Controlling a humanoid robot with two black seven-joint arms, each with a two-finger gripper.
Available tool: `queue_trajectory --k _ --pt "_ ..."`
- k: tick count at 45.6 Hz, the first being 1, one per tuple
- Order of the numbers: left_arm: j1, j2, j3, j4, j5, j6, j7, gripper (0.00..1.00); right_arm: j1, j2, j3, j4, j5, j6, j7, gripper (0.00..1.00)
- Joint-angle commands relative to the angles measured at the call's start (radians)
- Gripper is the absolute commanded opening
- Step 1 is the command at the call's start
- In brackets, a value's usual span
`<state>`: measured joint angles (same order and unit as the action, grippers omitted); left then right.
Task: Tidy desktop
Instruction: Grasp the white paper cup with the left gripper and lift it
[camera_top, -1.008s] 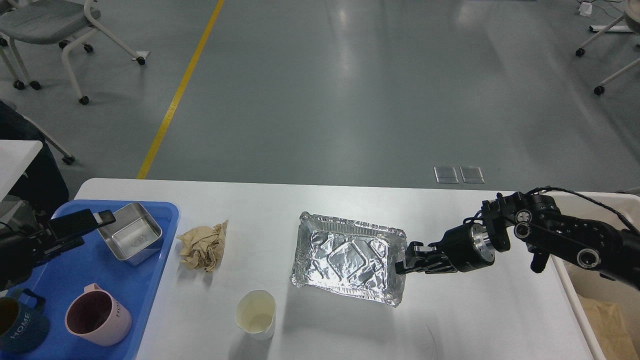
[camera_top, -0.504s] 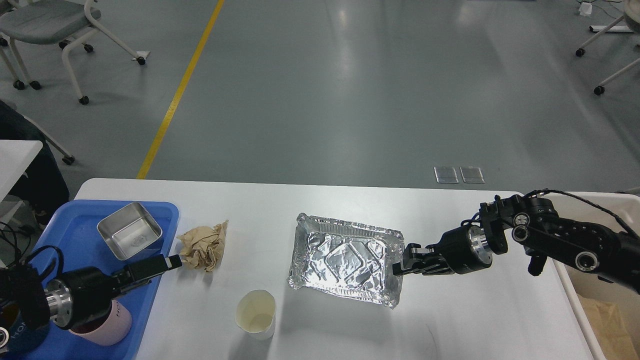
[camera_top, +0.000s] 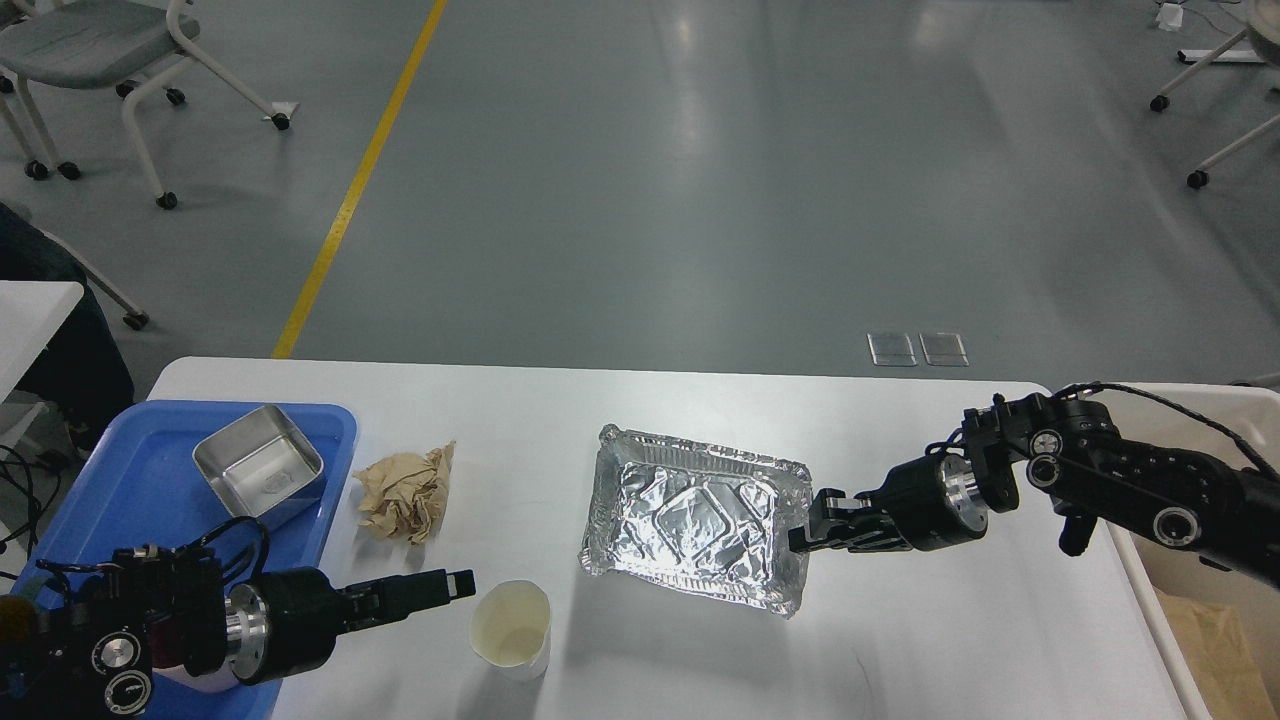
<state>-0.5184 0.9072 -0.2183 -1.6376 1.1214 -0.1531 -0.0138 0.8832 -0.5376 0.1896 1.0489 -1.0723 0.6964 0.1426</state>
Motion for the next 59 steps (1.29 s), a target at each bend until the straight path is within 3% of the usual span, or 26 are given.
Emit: queue_trajectory --k 1,10,22,27,39,49,52,59 --pt "-0.014 -0.004 0.027 0.021 -0.006 0.000 0.003 0.96 -0.007 -0.002 0.005 0.000 0.000 -0.003 0.000 0.00" --pt "-0.018 -0.020 0.040 0.033 -0.008 0.000 0.002 0.87 -0.007 -0.002 0.005 0.013 0.000 -0.012 0.002 0.00" --pt "-0.018 -0.091 0.073 0.079 -0.006 0.001 0.003 0.87 -0.012 -0.002 0.007 0.014 0.000 -0.014 0.002 0.00" --pt "-0.018 -0.113 0.080 0.094 -0.008 0.003 0.011 0.82 -0.016 -0.004 0.008 0.014 0.000 -0.015 0.002 0.00" --pt "-0.018 -0.139 0.103 0.102 -0.008 0.007 0.025 0.59 -0.023 -0.008 0.013 0.014 0.002 -0.015 0.002 0.00" --pt "-0.020 -0.139 0.128 0.113 -0.008 0.006 0.021 0.18 -0.023 -0.008 0.013 0.014 0.000 -0.015 0.002 0.00" --pt "-0.025 -0.139 0.143 0.113 -0.006 0.006 0.011 0.01 -0.023 -0.008 0.013 0.014 0.000 -0.015 0.002 0.00" --pt "-0.037 -0.136 0.162 0.113 -0.005 0.007 0.006 0.00 -0.023 -0.008 0.011 0.014 0.002 -0.021 0.002 0.00"
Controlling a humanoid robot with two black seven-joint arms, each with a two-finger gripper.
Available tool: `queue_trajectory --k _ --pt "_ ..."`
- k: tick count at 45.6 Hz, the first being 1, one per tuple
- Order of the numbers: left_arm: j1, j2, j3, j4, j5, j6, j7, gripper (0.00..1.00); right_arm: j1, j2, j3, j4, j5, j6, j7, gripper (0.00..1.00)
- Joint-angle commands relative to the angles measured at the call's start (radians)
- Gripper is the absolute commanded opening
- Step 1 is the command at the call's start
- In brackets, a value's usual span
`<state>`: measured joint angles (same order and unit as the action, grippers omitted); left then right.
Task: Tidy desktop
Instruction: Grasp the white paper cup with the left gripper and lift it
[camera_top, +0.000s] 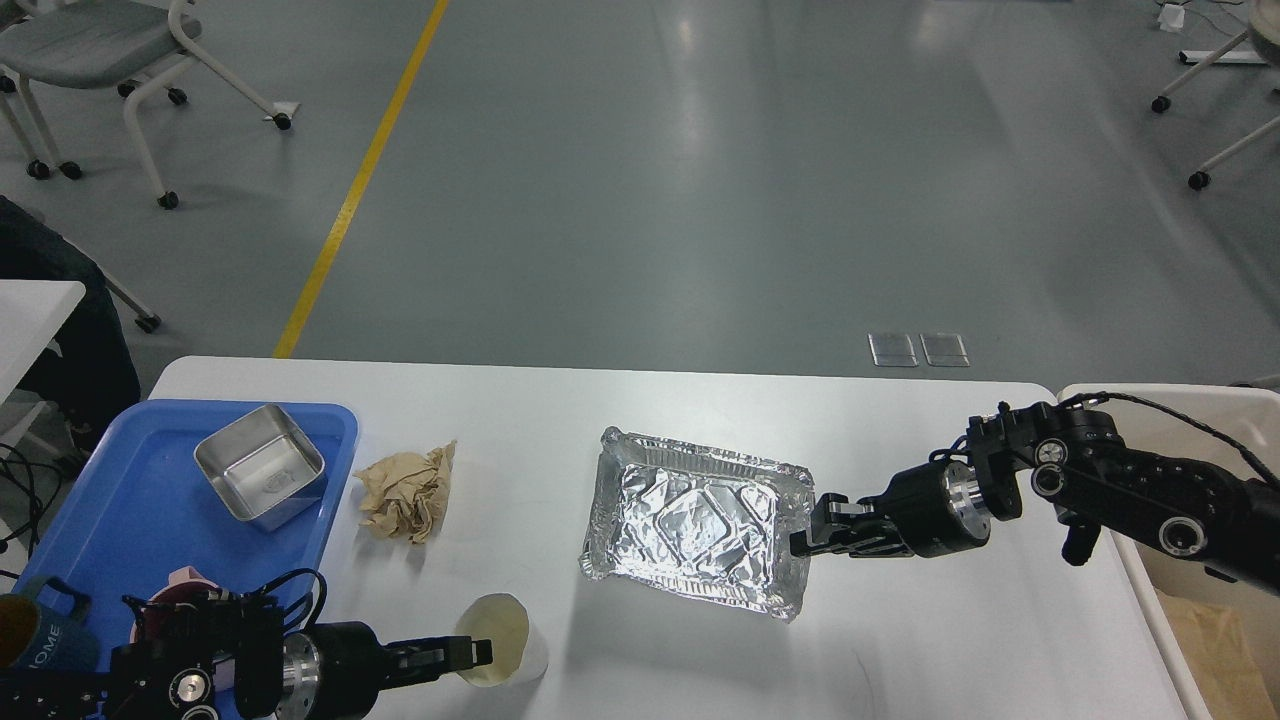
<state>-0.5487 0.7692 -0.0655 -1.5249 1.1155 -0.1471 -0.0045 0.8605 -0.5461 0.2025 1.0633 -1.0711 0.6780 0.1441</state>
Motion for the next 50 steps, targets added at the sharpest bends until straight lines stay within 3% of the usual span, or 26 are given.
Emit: queue_trajectory --k 1,15,28,35,42,50 --pt "-0.007 0.005 0.009 -0.001 0.001 0.000 -0.003 0.00 0.000 0.000 0.000 0.000 0.000 -0.003 0.000 0.00" --pt "-0.056 0.056 -0.002 -0.046 -0.014 0.004 -0.017 0.00 0.000 0.000 -0.001 0.000 0.000 -0.005 0.000 0.00" --pt "-0.085 0.281 -0.002 -0.175 -0.016 -0.006 -0.038 0.00 0.000 0.002 0.005 0.000 -0.001 -0.005 0.000 0.00" --pt "-0.089 0.407 -0.010 -0.231 -0.014 -0.020 -0.081 0.00 0.002 -0.002 0.005 0.000 0.000 -0.002 0.005 0.00" --pt "-0.111 0.459 -0.094 -0.238 -0.019 -0.054 -0.100 0.00 0.000 -0.017 -0.006 0.000 0.002 0.011 0.035 0.00" --pt "-0.142 0.444 -0.275 -0.238 -0.063 -0.164 -0.115 0.00 0.002 -0.011 -0.023 0.000 0.002 0.025 0.035 0.00"
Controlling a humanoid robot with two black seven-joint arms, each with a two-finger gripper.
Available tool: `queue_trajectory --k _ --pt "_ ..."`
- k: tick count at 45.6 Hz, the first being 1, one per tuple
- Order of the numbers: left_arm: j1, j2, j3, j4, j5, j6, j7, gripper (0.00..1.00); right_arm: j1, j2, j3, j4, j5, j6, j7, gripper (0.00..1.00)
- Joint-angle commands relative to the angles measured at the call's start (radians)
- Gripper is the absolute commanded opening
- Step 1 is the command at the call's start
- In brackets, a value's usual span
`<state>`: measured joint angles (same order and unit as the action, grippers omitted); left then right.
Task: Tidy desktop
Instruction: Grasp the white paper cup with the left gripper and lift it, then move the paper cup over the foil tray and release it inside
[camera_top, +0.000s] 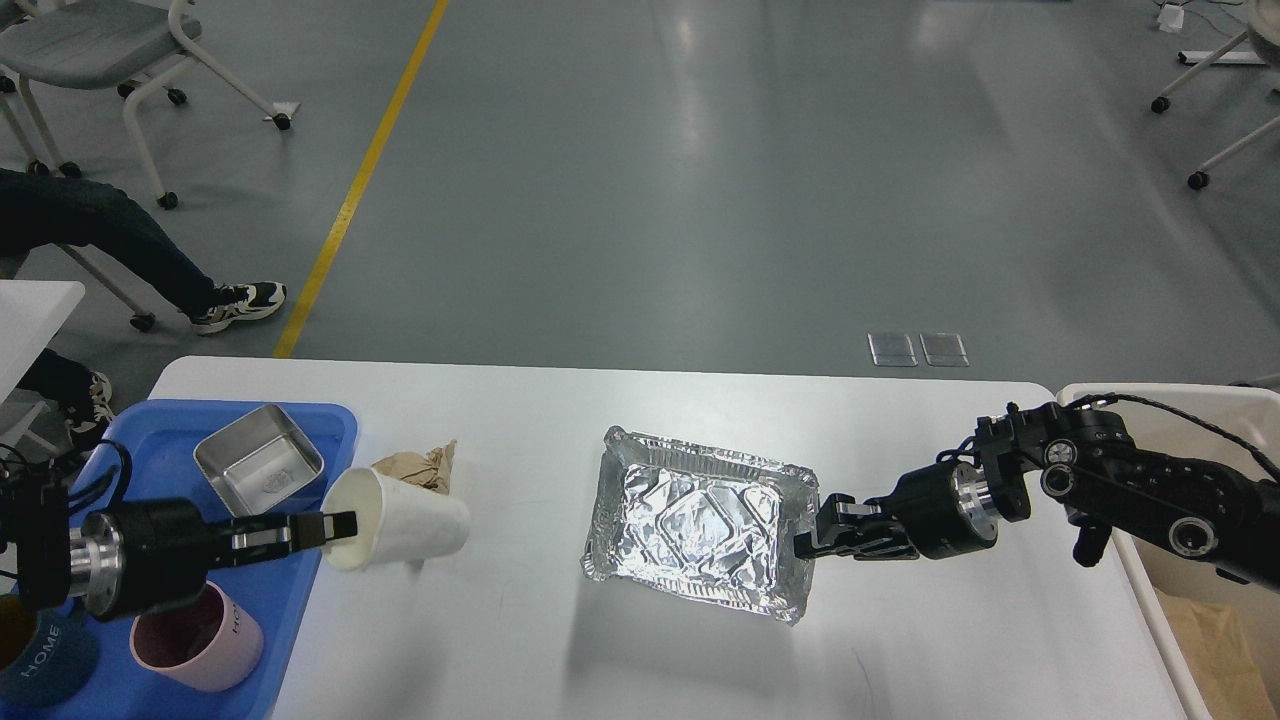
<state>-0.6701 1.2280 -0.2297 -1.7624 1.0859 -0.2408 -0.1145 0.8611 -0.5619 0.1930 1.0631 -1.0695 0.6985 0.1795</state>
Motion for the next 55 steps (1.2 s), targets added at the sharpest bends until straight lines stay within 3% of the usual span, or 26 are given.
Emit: queue_trajectory --k 1,9,25,55 --pt "-0.029 -0.021 -0.126 0.000 -0.044 -0.080 -0.004 0.00 0.002 0.004 -0.015 0.003 0.000 0.004 0.000 0.00" --pt "-0.117 -0.059 -0.146 0.000 -0.107 -0.103 -0.001 0.00 0.001 0.005 -0.029 0.031 0.000 0.001 0.000 0.00" --pt "-0.109 -0.206 -0.063 0.012 -0.110 -0.100 0.007 0.01 0.002 0.025 -0.043 0.035 -0.001 0.004 0.002 0.00" --pt "-0.080 -0.547 0.049 0.259 -0.093 -0.087 0.009 0.02 0.004 -0.006 -0.027 0.129 -0.001 0.000 0.002 0.00"
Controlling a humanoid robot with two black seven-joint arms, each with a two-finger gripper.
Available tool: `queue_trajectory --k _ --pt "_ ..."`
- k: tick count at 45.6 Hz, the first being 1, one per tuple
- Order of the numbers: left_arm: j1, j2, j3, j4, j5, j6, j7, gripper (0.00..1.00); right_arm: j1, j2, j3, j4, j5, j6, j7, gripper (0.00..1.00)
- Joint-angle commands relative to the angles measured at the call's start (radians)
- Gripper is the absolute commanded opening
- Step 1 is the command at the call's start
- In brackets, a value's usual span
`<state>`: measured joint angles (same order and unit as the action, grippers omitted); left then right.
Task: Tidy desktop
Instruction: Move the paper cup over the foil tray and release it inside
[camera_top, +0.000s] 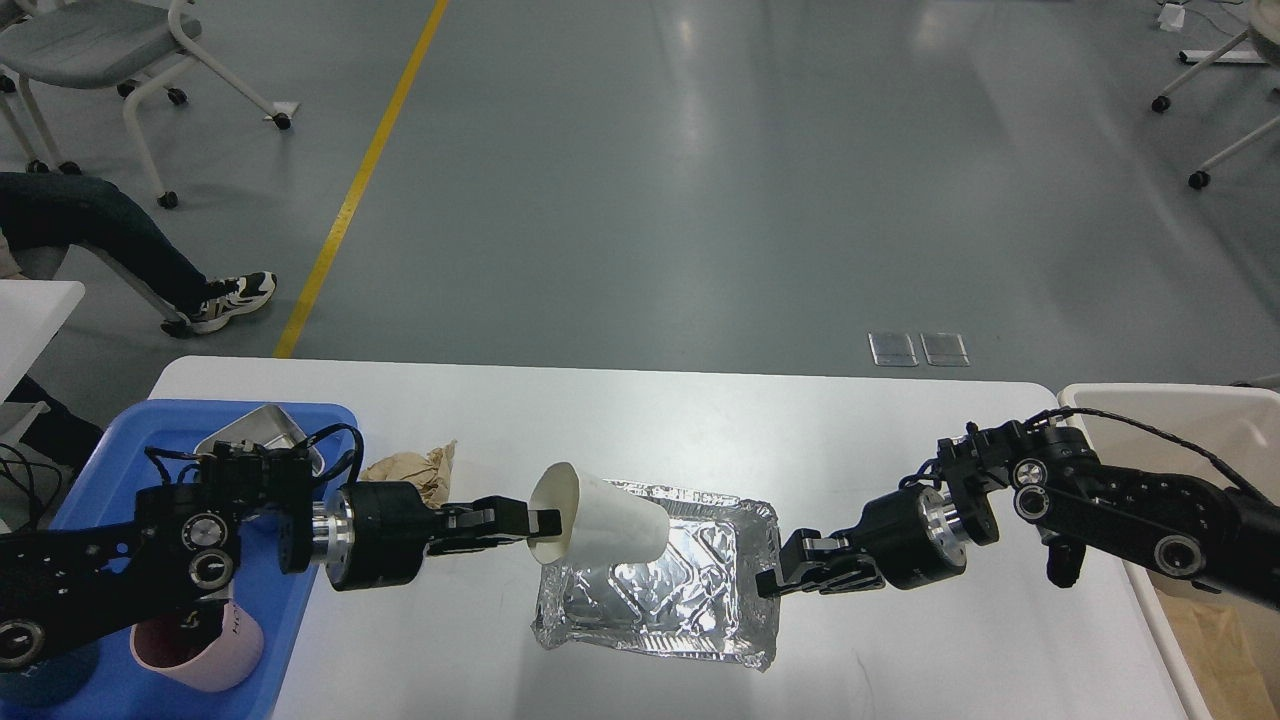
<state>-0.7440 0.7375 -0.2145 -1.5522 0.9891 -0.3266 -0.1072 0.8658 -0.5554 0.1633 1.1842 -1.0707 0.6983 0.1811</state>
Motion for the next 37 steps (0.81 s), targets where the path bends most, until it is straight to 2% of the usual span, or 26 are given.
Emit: queue_trajectory --k 1,9,13,15,19,21,24,31,37 --pt "-0.008 -0.066 0.038 0.056 0.003 0.000 0.001 0.02 -0.001 -0.014 0.002 0.011 0.000 0.000 0.000 0.00" --pt "-0.028 -0.116 0.053 0.087 0.003 -0.002 0.003 0.04 -0.001 -0.014 0.002 0.015 0.000 0.000 0.000 0.00" --pt "-0.051 -0.144 0.073 0.107 0.003 0.000 0.009 0.10 -0.002 -0.009 0.002 0.014 0.000 -0.002 0.000 0.00" --pt "-0.057 -0.165 0.076 0.115 0.000 0.001 0.014 0.19 -0.002 -0.009 0.004 0.015 0.000 -0.002 0.000 0.00" --pt "-0.063 -0.197 0.075 0.123 -0.004 0.020 0.014 0.50 -0.002 -0.006 0.004 0.018 0.000 -0.005 -0.002 0.00" --pt "-0.066 -0.210 0.075 0.123 -0.009 0.034 0.014 0.57 -0.002 -0.005 0.004 0.025 0.000 -0.005 -0.002 0.00" --pt "-0.074 -0.227 0.072 0.124 -0.012 0.041 0.014 0.64 -0.002 -0.003 0.004 0.026 0.002 -0.007 -0.002 0.00" --pt "-0.077 -0.231 0.064 0.129 -0.017 0.041 0.012 0.72 -0.004 -0.006 0.001 0.023 0.002 -0.005 0.000 0.00" --pt "-0.075 -0.225 0.064 0.129 -0.018 0.044 0.011 0.73 -0.008 -0.012 0.004 0.023 0.002 -0.005 0.000 0.00"
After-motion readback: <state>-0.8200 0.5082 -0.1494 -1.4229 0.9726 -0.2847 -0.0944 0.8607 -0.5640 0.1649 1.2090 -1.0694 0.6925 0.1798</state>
